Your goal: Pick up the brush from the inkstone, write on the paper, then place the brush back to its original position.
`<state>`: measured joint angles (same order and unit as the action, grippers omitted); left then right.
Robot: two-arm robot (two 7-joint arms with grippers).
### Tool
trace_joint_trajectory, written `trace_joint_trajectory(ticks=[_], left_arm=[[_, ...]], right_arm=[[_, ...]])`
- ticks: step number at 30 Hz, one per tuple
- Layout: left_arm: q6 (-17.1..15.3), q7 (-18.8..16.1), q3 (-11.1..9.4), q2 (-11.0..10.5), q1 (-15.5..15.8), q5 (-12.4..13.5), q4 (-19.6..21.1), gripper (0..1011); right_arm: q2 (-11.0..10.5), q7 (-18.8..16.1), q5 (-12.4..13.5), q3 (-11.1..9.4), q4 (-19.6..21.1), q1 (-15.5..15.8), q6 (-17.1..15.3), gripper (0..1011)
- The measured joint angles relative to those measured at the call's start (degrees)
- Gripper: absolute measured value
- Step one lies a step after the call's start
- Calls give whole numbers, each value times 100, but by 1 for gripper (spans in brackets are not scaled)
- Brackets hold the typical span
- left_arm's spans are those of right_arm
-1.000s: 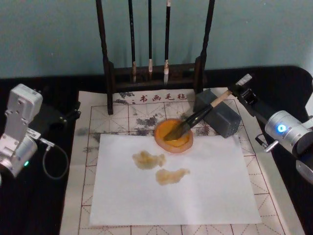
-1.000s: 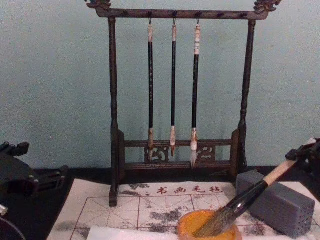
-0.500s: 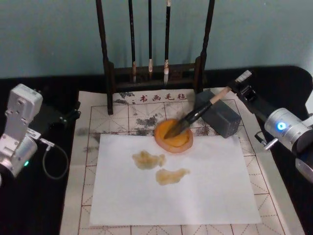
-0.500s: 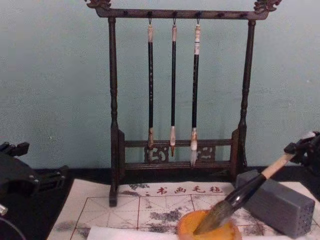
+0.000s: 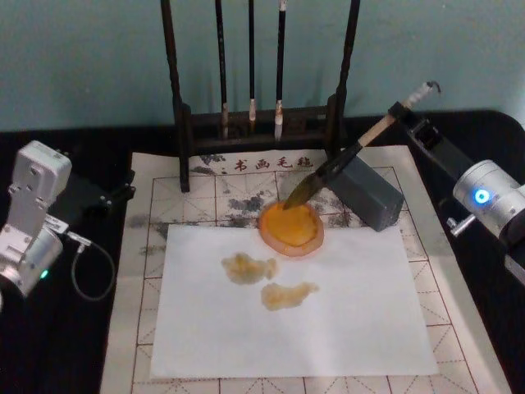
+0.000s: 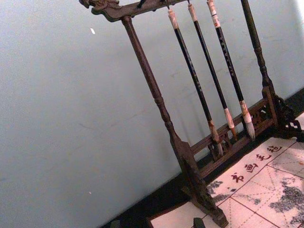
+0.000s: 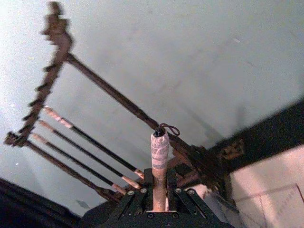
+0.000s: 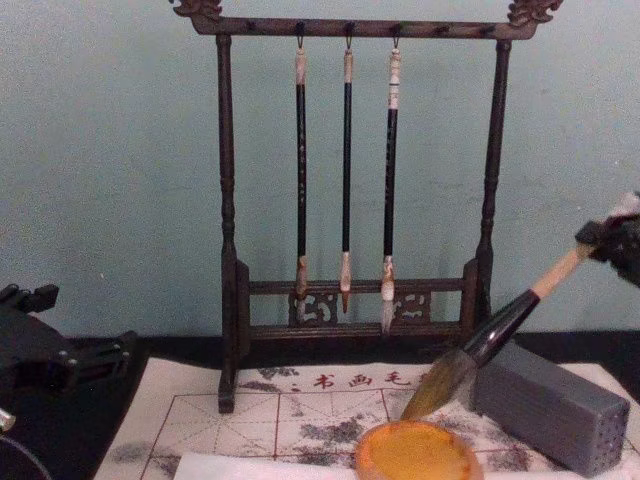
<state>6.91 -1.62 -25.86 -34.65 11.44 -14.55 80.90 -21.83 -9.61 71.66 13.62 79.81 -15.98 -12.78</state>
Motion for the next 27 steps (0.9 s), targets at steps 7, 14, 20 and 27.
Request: trace_joint_trajectory(ticks=[7, 14, 20, 27], left_arm=[[0, 0, 0, 0, 0, 0, 0, 1001], [0, 0, 0, 0, 0, 0, 0, 1001], [0, 0, 0, 0, 0, 0, 0, 1001], [0, 0, 0, 0, 0, 0, 0, 1001]], right_arm=[[-303, -375, -438, 265, 248, 18, 399, 182], [-565, -719, -961, 505, 460, 92, 859, 182], [-671, -982, -1389, 583, 591, 175, 1189, 182], [-711, -1227, -1783, 613, 668, 258, 1473, 182]])
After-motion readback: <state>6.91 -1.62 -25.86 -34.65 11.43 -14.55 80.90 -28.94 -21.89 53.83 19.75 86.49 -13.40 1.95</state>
